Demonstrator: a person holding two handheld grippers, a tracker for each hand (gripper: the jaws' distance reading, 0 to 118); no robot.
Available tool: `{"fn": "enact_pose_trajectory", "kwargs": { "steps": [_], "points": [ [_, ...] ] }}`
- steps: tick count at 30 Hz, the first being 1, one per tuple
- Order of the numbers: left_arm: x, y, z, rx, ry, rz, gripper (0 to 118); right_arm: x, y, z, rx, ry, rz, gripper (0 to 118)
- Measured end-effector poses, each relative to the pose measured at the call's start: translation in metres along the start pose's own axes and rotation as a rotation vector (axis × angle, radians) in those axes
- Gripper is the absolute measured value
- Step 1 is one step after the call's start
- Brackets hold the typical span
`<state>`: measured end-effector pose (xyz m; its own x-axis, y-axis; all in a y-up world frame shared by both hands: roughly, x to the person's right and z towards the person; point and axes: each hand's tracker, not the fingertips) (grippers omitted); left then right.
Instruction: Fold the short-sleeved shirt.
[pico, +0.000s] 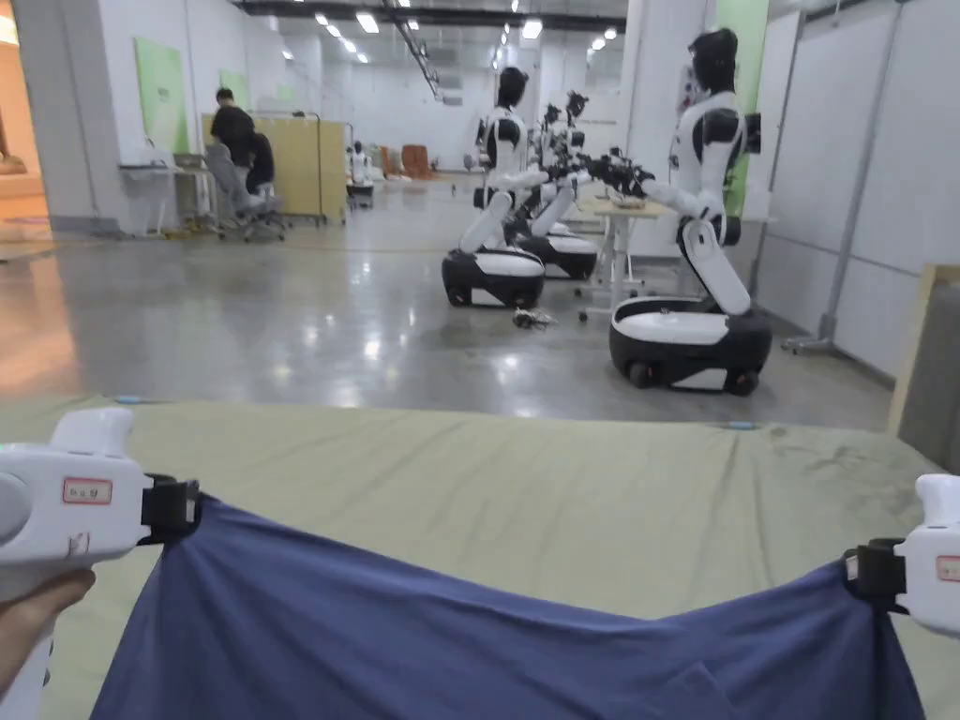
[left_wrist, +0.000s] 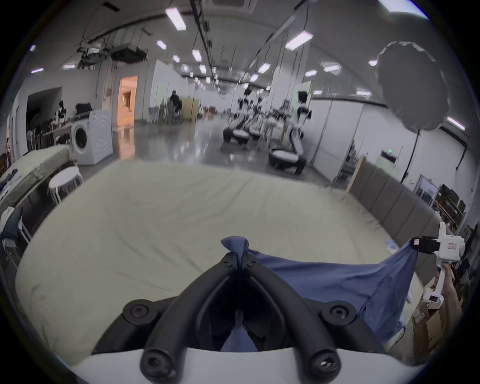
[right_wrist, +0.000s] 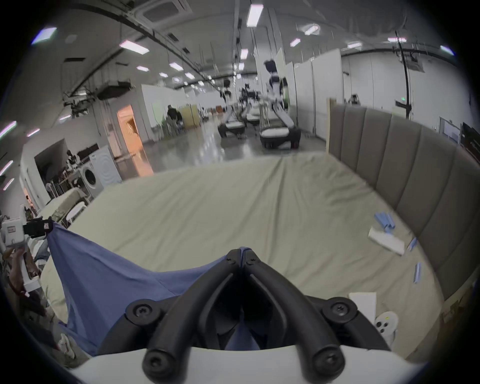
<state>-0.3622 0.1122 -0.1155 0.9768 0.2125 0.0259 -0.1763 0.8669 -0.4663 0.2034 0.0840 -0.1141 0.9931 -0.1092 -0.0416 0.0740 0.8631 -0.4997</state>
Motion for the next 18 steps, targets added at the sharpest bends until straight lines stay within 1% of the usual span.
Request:
{"fn": "enact_pose_trajectory", "kwargs": {
  "steps": [2,3,4,6,8,11,15,18],
  "points": [
    [0.007,0.021,0.040,0.053,0.001,-0.030,0,-0.010,0.024,0.031,0.064,0.000,0.015,1],
    [0.010,0.030,0.053,0.107,0.018,-0.055,0,-0.013,0.036,0.047,0.096,0.001,0.023,1],
    [0.012,0.040,0.071,0.142,0.027,-0.062,0,-0.016,0.047,0.062,0.137,-0.006,0.017,1],
    [0.015,0.065,0.111,0.210,0.009,-0.051,0,-0.020,0.076,0.092,0.201,0.011,0.011,1],
    [0.022,0.085,0.148,0.262,0.002,-0.046,0,-0.029,0.100,0.120,0.258,-0.008,0.039,1],
    [0.035,0.109,0.191,0.346,0.011,-0.062,0,-0.035,0.142,0.151,0.338,-0.014,0.056,1],
    [0.054,0.137,0.225,0.439,0.022,-0.061,0,-0.057,0.194,0.187,0.445,-0.065,0.088,1],
    [0.061,0.167,0.232,0.481,0.077,-0.073,0,-0.064,0.234,0.198,0.485,-0.086,0.115,1]
  ]
}}
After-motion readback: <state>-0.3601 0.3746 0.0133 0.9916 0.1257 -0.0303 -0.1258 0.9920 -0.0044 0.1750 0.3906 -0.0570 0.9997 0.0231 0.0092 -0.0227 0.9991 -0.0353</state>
